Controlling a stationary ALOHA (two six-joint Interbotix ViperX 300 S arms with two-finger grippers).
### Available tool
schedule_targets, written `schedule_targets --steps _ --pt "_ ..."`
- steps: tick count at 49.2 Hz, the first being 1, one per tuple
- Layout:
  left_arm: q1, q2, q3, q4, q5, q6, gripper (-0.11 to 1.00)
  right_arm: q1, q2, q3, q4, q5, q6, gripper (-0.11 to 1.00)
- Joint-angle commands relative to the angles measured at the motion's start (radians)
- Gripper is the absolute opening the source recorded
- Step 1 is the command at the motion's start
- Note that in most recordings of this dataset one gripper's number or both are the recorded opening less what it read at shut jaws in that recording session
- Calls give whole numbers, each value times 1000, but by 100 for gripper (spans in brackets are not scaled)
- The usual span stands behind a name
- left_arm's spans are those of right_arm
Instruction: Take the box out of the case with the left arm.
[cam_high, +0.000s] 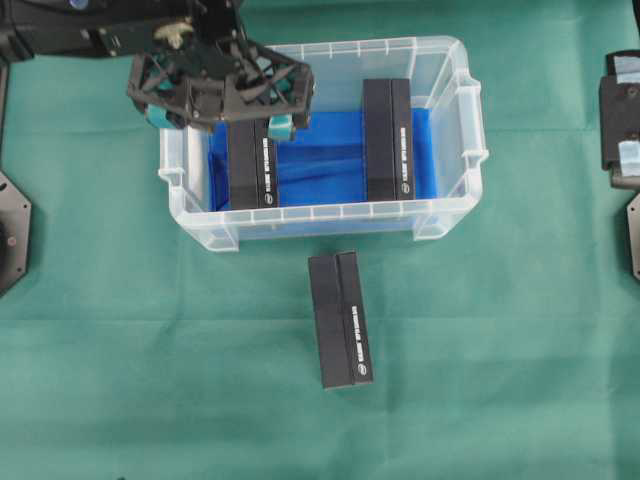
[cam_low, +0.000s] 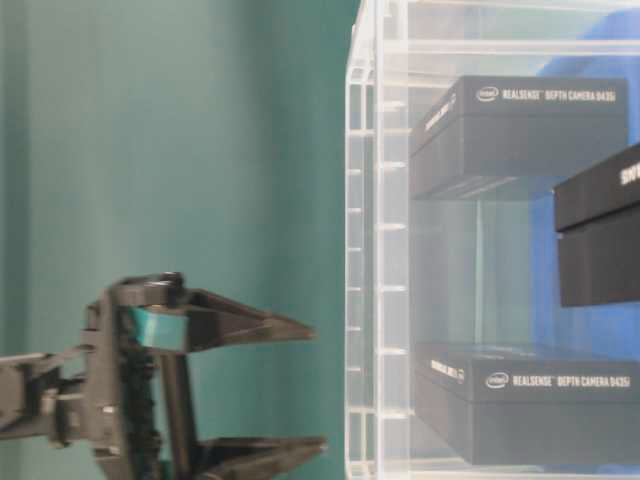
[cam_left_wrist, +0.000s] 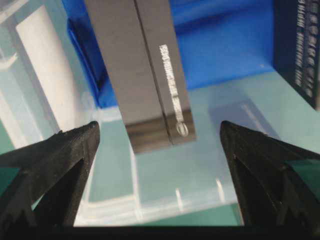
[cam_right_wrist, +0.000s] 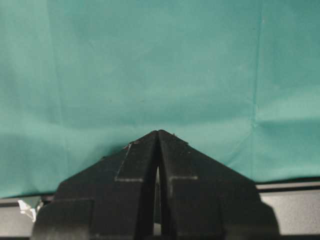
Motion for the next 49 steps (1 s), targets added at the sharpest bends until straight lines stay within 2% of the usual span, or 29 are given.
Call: schedule_targets --steps 1,17,27,49 --pt "9 -35 18 9 -35 -2 96 0 0 -11 -2 -3 0 0" --pt "35 -26 137 11 -187 0 96 -2 2 -11 0 -3 0 0" --pt "35 8 175 11 -252 3 96 -2 2 -11 0 -3 0 0" --pt "32 81 213 11 -295 6 96 0 2 -9 0 -6 0 0"
